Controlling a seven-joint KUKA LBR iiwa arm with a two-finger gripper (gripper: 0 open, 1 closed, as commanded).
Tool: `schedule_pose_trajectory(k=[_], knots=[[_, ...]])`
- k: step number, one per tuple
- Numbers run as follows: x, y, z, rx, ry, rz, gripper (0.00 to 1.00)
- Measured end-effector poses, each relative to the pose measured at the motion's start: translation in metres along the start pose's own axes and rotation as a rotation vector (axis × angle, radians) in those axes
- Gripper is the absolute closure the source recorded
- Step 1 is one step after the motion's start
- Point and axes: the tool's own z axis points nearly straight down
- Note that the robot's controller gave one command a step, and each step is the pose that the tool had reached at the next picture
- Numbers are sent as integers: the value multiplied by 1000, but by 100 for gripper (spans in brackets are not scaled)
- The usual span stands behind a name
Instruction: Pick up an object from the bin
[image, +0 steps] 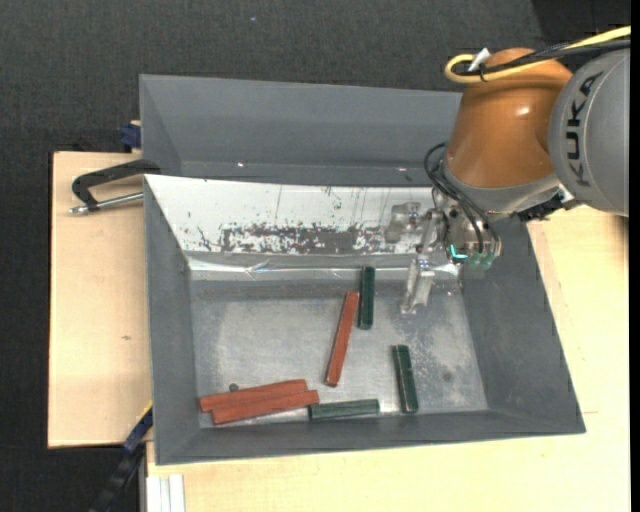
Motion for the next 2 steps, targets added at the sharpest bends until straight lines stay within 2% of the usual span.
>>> schedule_pose_trajectory(k=[1,2], knots=[[-2,0,-5,0,-9,0,0],[-2,22,36,1,-10,-147,0]])
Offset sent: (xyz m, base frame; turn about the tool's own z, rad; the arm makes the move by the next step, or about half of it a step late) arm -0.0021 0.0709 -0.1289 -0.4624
